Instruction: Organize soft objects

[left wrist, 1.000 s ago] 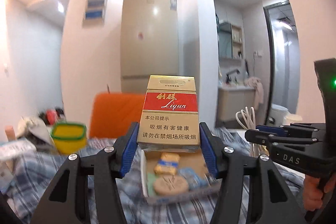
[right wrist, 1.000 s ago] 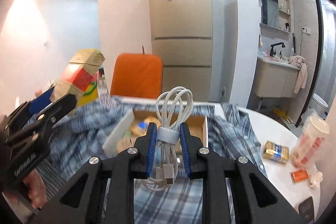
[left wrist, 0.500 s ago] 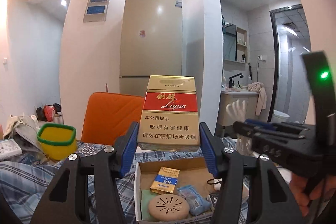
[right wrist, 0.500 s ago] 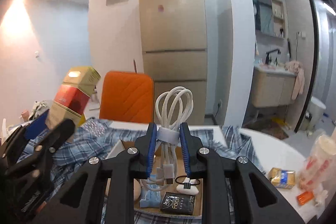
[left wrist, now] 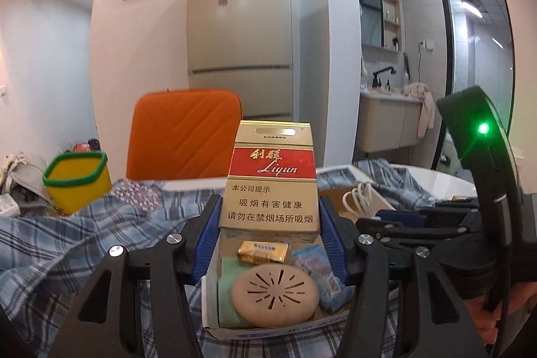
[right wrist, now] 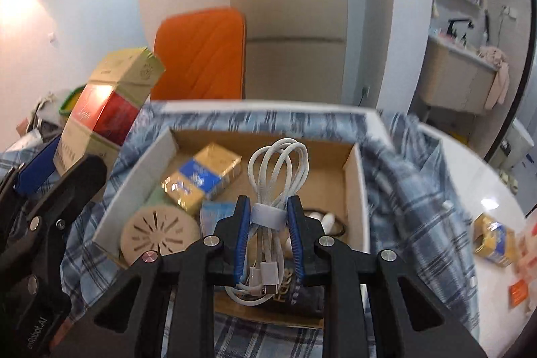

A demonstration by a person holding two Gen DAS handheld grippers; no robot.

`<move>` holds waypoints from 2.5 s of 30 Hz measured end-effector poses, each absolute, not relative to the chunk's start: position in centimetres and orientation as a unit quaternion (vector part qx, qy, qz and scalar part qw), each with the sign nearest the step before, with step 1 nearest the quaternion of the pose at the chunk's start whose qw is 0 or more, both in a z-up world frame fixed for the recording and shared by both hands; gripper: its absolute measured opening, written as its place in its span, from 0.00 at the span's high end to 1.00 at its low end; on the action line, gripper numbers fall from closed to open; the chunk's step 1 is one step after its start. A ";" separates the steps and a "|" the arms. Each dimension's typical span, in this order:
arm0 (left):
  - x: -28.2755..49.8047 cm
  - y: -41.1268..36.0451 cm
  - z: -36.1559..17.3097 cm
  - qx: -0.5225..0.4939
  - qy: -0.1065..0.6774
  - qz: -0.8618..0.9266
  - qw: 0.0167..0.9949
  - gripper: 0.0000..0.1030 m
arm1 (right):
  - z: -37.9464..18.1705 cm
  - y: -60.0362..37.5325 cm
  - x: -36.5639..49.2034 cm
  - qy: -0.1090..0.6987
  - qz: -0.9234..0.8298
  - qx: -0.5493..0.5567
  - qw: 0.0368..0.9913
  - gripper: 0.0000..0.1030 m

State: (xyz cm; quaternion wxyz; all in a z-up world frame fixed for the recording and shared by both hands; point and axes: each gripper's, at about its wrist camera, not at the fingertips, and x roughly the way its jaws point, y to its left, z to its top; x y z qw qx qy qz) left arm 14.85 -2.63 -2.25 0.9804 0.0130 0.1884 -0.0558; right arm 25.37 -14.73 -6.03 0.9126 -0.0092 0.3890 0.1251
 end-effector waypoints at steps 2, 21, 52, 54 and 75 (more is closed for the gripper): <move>15.4 -2.6 -2.6 0.009 0.204 -0.057 0.977 0.47 | -7.0 -14.7 25.8 0.402 0.126 -0.011 0.907 0.77; 19.2 -3.2 -5.6 0.017 0.323 -0.050 0.945 0.46 | -6.3 -16.9 24.7 0.360 0.075 -0.007 0.930 0.43; 7.2 0.8 5.6 -0.023 0.083 -0.019 0.996 0.01 | 4.9 -19.1 13.5 0.147 0.050 0.005 0.988 0.28; 5.7 1.2 6.1 -0.026 0.059 -0.007 0.998 0.01 | 5.5 -19.2 12.2 0.132 0.059 0.012 0.989 0.21; 0.7 0.6 1.7 0.019 0.023 -0.018 0.999 0.00 | 2.1 -19.5 5.7 0.057 0.058 -0.008 0.997 0.00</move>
